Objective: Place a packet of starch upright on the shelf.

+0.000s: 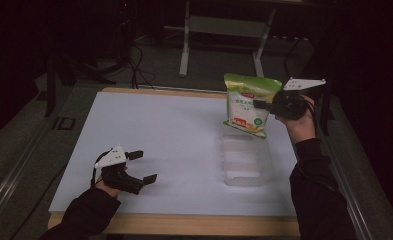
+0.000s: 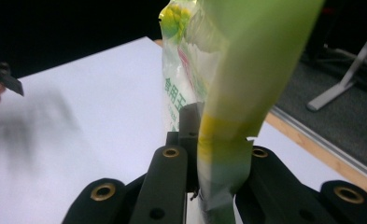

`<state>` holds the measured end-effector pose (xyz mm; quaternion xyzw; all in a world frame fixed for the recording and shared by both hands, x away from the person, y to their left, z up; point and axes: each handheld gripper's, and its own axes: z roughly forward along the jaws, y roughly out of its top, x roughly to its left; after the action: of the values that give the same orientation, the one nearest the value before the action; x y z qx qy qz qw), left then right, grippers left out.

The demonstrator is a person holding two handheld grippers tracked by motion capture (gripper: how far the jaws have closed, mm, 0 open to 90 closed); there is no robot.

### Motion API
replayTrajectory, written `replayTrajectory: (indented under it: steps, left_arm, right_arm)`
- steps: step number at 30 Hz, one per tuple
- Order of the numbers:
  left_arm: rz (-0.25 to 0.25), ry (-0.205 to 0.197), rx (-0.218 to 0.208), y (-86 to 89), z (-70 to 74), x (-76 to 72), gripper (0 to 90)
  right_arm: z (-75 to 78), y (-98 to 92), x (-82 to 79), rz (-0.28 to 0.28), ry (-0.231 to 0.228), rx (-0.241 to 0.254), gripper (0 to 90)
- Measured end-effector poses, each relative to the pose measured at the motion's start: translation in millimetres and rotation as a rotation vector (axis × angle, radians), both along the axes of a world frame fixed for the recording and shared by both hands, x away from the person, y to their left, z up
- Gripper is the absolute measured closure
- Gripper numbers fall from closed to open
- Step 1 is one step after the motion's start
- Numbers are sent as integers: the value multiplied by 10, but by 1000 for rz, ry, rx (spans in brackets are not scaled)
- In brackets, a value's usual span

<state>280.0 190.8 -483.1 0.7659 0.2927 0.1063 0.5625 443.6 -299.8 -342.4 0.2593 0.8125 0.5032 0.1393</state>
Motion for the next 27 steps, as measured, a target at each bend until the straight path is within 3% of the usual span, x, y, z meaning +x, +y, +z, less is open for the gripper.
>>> replayTrajectory:
  steps: [2,3,7,13,16,27]
  left_arm:
    - [1,-3,0,7,-1,0,7]
    - [-11,14,0,9,2,2,7]
    - [-13,-8,6,0,4,-16,7]
    - [-9,-1,-10,26,-20,1,7]
    - [-7,4,-18,38,-30,4,7]
    - [-15,17,-27,32,-60,11,7]
  right_arm:
    - [-54,-4,52,-6,20,-11,847]
    - [-82,-4,75,-10,30,-19,847]
    - [-200,15,168,-17,59,-54,847]
    - [-359,61,289,-23,64,-90,847]
    - [-385,61,307,-22,64,-91,846]
    - [-725,59,382,-11,78,-66,845]
